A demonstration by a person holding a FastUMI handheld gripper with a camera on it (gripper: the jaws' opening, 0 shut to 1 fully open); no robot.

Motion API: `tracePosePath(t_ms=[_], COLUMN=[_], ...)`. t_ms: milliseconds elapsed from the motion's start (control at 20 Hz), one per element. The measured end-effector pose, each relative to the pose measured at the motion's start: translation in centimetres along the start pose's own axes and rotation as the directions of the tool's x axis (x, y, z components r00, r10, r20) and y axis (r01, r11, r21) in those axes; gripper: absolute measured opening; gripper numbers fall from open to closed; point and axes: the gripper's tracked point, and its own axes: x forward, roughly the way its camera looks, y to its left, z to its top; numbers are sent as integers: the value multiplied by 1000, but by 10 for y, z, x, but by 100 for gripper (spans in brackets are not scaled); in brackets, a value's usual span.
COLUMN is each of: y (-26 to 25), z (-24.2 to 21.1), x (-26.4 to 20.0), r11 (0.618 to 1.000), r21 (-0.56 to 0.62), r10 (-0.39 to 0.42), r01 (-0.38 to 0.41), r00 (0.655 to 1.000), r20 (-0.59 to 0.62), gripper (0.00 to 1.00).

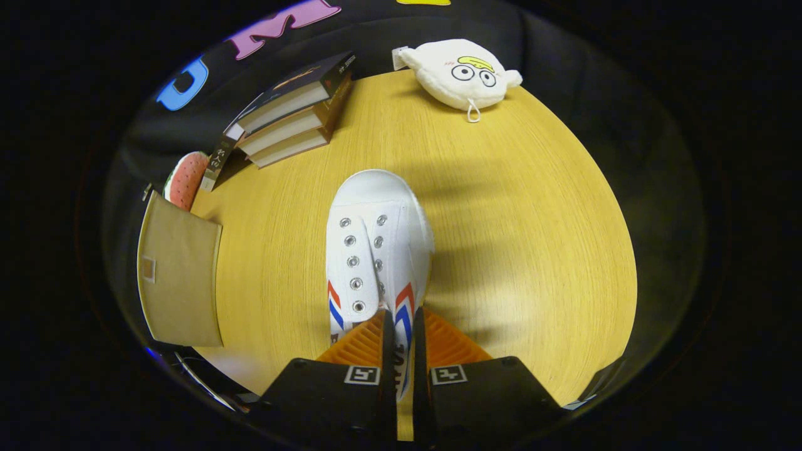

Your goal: Open the storage box then place both shoes into the box .Put the left shoe in first, then the right shoe, with the right side of both shoes facing outward in a uniform manner.

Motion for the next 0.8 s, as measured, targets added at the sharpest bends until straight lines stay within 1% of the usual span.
tracePosePath(t_ms=[100, 150, 300, 550, 800], y=[0, 3, 19, 53, 108], z=[1, -2, -4, -8, 11], x=[-1, -3, -17, -57, -104], r11=[1000, 1000, 995, 993, 986], r21=[6, 10, 85, 83, 103], r10=[3, 16, 60, 84, 121], r01=[-3, -16, -59, -85, -130], r00=[1000, 1000, 998, 996, 989], r20=[9, -1, -7, 14, 86], gripper=[8, 8, 7, 7, 7])
